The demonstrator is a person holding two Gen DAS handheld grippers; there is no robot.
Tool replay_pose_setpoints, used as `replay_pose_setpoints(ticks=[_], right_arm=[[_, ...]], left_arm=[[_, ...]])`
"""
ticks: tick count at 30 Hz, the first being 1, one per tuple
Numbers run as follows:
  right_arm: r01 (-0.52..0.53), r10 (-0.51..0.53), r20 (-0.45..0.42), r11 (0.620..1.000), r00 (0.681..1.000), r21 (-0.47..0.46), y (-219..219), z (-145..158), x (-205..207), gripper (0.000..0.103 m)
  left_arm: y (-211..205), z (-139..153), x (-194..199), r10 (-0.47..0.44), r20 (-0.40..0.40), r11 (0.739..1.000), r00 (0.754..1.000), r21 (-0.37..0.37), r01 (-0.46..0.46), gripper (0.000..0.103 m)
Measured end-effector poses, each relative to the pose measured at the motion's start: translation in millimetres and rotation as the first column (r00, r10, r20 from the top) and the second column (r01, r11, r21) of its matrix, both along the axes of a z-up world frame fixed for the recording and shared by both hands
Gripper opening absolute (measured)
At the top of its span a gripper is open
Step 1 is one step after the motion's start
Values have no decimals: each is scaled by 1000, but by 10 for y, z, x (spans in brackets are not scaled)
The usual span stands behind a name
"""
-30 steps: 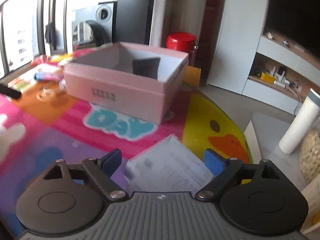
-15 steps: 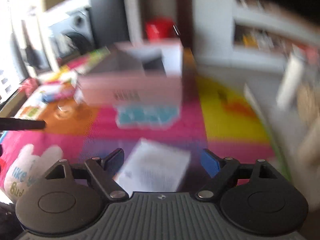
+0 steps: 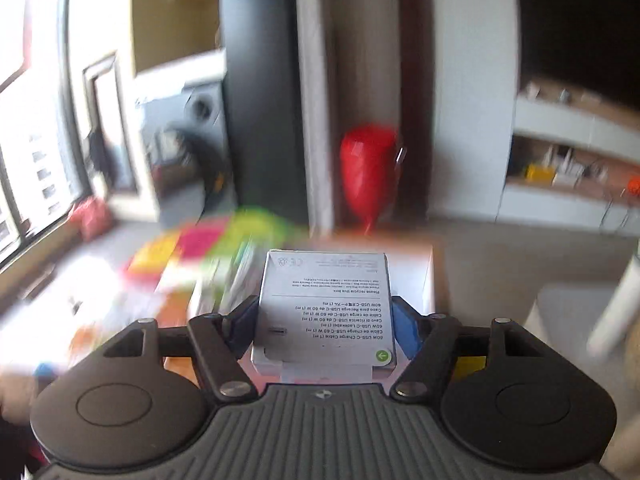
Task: Organize rigid objects
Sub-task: 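Carry the silver adapter box into the pink box and open the right tool, then grasp the blue-pink toothpaste with left tool while right tool grasps white cream tube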
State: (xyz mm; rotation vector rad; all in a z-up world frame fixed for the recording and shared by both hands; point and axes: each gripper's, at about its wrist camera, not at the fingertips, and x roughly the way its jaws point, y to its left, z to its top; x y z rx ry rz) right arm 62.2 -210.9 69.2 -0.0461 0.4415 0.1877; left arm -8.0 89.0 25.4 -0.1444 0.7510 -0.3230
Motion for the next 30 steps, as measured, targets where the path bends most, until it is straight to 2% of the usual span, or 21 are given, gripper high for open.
replay_pose_setpoints(ticks=[3,5,7,9,11,12,16,18,21,23,26,30], right_arm=[[59,-54,51,993,997,-101,224,37,249,77],[-27,30,31,996,999,-84,310,-52,240,77],[-116,115,-13,991,993,-65,384,-209,174,77],[-171,167,-57,981,984,-86,465,-401,99,77],[-201,191,-90,971,977,-126,513,-527,81,77],[-210,196,-105,968,975,-140,524,-578,76,77],[-217,197,-141,966,970,-144,565,-606,181,77],[-210,190,-143,969,971,-134,576,-564,203,77],[-223,207,-147,969,967,-105,694,-500,289,77],[-245,230,-158,965,960,-88,809,-464,390,77],[-294,279,-213,955,936,-43,1067,-441,679,77],[-305,293,-317,952,902,13,1515,-503,1234,77]], left_arm=[[47,115,150,-25,64,998,998,56,22,54],[62,158,329,-66,87,993,994,108,56,54],[52,157,547,-125,70,981,990,157,113,54],[21,104,798,-167,13,963,986,215,161,55],[-33,96,913,-213,32,938,977,285,195,55],[-68,79,1003,-230,2,923,973,317,217,54],[-149,-24,1135,-266,-27,900,963,351,259,50],[-123,-43,1103,-255,-20,908,967,338,247,48],[5,-41,962,-216,-38,943,976,251,219,36],[90,-39,786,-176,-36,954,984,238,179,33],[217,-48,524,-79,-16,965,997,248,80,32],[366,-92,336,27,-1,977,1000,213,-27,29]])
